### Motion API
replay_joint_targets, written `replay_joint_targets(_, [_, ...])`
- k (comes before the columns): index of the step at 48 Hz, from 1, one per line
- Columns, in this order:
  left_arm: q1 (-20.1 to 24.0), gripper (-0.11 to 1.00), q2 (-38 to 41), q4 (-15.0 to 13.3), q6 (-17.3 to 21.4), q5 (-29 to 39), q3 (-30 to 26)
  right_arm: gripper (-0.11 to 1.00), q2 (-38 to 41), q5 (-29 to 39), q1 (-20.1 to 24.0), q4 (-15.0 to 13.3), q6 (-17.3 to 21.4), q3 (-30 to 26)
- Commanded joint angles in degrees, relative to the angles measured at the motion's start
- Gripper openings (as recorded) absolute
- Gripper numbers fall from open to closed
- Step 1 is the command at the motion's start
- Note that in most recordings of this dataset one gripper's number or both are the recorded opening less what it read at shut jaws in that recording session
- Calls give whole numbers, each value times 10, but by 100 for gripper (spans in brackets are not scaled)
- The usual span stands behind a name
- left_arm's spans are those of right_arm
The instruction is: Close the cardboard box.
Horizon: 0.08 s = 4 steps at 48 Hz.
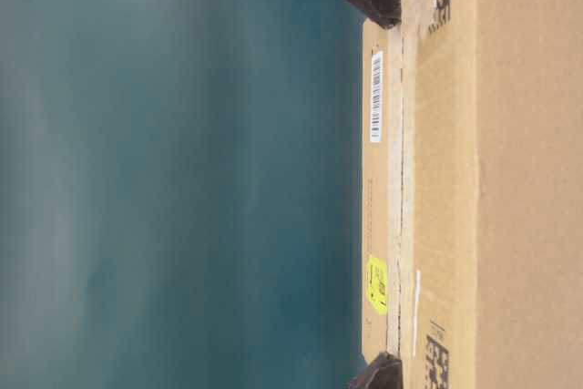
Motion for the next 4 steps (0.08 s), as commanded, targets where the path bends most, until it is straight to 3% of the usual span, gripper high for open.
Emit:
replay_joint_targets(1, [3,0,-3,0,0,-2,-6,0,-1,1,-6,2,1,-7])
replay_joint_targets(4, [2,0,-3,0,0,-1,-5,0,-1,1,-6,2,1,-7])
